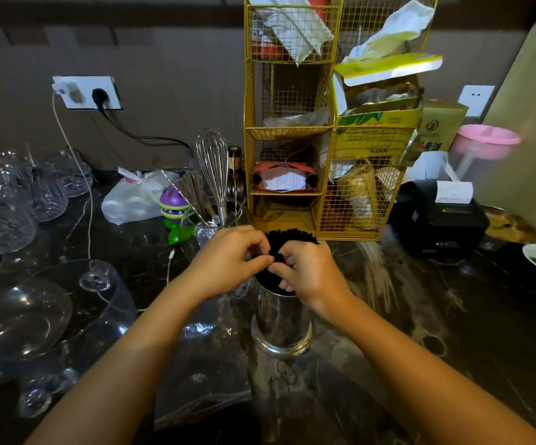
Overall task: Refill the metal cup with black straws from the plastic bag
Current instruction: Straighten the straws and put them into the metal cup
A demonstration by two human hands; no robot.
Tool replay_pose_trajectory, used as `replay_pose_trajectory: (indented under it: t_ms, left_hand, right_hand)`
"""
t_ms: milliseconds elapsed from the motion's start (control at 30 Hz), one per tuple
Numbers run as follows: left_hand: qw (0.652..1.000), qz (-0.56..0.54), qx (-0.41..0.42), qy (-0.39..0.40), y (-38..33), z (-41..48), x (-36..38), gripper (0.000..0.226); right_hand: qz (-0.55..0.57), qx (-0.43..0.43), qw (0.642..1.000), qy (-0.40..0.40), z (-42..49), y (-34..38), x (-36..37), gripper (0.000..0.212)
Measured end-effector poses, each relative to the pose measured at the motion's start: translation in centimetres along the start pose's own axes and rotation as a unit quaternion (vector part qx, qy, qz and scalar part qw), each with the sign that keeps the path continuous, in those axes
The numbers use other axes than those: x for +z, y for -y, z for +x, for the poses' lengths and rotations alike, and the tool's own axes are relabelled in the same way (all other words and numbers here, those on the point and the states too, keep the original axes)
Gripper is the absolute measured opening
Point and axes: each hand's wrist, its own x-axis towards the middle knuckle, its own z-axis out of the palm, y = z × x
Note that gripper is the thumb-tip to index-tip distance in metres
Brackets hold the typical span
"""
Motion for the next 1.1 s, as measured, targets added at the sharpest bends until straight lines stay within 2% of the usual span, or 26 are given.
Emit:
replay_pose_trajectory:
  t_ms: [133,300,500,633,800,967,1000,1100]
  left_hand:
    - [0.999,0.032,0.029,0.015,-1.0,0.7,-0.8,0.008]
    - [0.998,0.015,0.063,0.004,-2.1,1.8,-2.4,0.006]
    - [0.995,-0.069,0.077,-0.016,-3.8,3.4,-4.4,0.002]
    - [0.988,-0.112,0.099,-0.046,-5.5,4.4,-5.3,0.021]
    - [0.967,-0.194,0.129,-0.103,-7.1,4.7,-5.9,0.016]
    - [0.942,-0.264,0.117,-0.172,-7.1,5.0,-5.1,0.017]
    - [0.944,-0.272,0.096,-0.158,-7.0,5.1,-4.8,0.017]
    - [0.943,-0.331,0.015,-0.031,-6.4,5.5,-3.9,0.017]
  right_hand:
    - [-0.009,-0.001,1.000,0.014,0.0,0.8,-1.2,0.005]
    - [0.010,0.005,1.000,0.012,0.5,2.0,-3.2,0.008]
    - [0.050,-0.031,0.998,-0.011,1.0,3.8,-6.1,0.004]
    - [0.074,-0.052,0.996,-0.028,1.0,5.2,-8.5,0.007]
    - [0.095,-0.107,0.987,-0.077,0.9,6.9,-12.4,0.003]
    - [0.202,-0.168,0.943,-0.203,1.6,8.3,-15.8,0.013]
    - [0.243,-0.177,0.926,-0.230,1.7,8.5,-16.0,0.013]
    - [0.393,-0.168,0.863,-0.270,2.2,8.3,-15.8,0.015]
